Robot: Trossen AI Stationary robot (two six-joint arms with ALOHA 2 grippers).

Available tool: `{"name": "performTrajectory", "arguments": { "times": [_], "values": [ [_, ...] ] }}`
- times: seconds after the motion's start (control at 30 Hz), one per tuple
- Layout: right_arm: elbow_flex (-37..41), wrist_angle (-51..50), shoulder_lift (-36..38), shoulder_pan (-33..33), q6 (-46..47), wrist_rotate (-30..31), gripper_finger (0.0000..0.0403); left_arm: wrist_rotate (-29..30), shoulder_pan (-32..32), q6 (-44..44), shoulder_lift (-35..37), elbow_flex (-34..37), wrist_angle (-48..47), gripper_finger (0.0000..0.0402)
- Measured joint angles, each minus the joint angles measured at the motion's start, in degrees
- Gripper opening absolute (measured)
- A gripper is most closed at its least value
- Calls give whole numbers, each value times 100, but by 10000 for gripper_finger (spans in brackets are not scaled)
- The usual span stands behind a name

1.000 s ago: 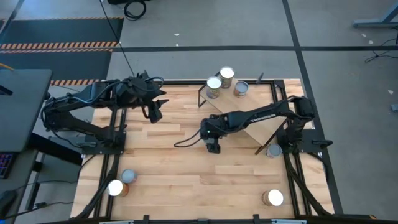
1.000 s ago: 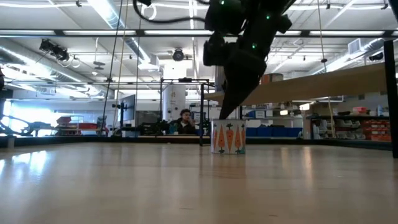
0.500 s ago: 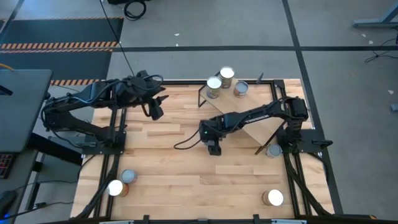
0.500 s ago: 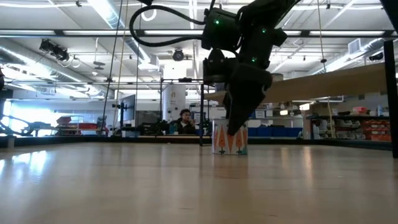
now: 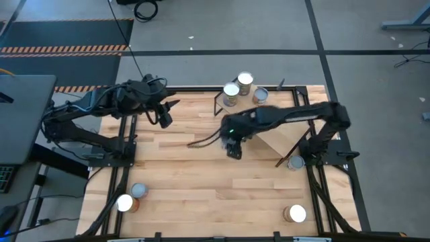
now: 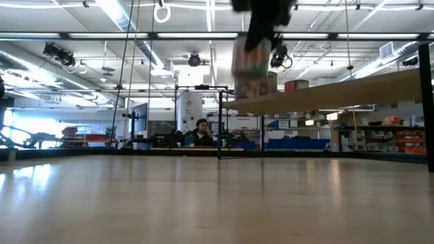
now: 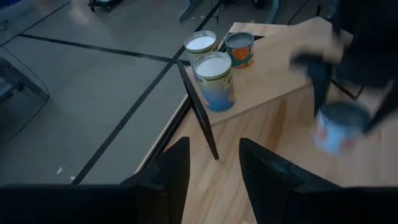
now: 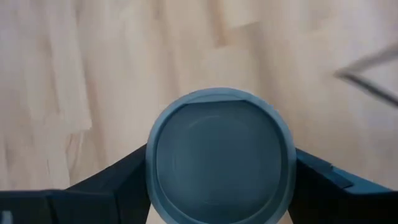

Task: Pick and place cans onto a shelf
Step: Put the canned carrots can on the shelf

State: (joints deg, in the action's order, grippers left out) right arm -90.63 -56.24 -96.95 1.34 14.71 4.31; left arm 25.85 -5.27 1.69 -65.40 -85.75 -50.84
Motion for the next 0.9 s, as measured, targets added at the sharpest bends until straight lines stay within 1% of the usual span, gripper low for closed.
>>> {"name": "performTrajectory", "arguments": {
  "times": [0.07, 0.17, 0.23, 0.33, 0.47, 0.57, 0.7, 0.77, 0.9],
  "values": [
    [-192, -390, 351, -60, 387, 561, 289, 1, 1, 29, 56, 1, 69, 144],
    [-221, -928, 785, -348, 1036, 1347, 289, -1, 1, 59, 130, 1, 159, 144],
    [-220, -1219, 921, -647, 1352, 1664, 289, 4, 1, 61, 141, 0, 312, 144],
    [-217, -1381, 916, -1103, 1401, 1653, 289, -8, 1, 61, 139, -1, 400, 144],
    [-215, -1356, 624, -1519, 1393, 1256, 289, -18, 46, 61, 139, -1, 414, 144],
    [-206, -1411, 319, -1684, 1442, 1119, 289, -19, 143, 63, 177, -1, 407, 144],
    [-206, -1438, 148, -1735, 1557, 1239, 289, -18, 288, 68, 277, -1, 417, 144],
    [-206, -1445, 147, -1735, 1617, 1240, 300, -20, 355, 64, 307, 1, 389, 144],
    [-206, -1651, 147, -1766, 1748, 1083, 338, 31, 421, 62, 332, -1, 404, 144]
  ]
}}
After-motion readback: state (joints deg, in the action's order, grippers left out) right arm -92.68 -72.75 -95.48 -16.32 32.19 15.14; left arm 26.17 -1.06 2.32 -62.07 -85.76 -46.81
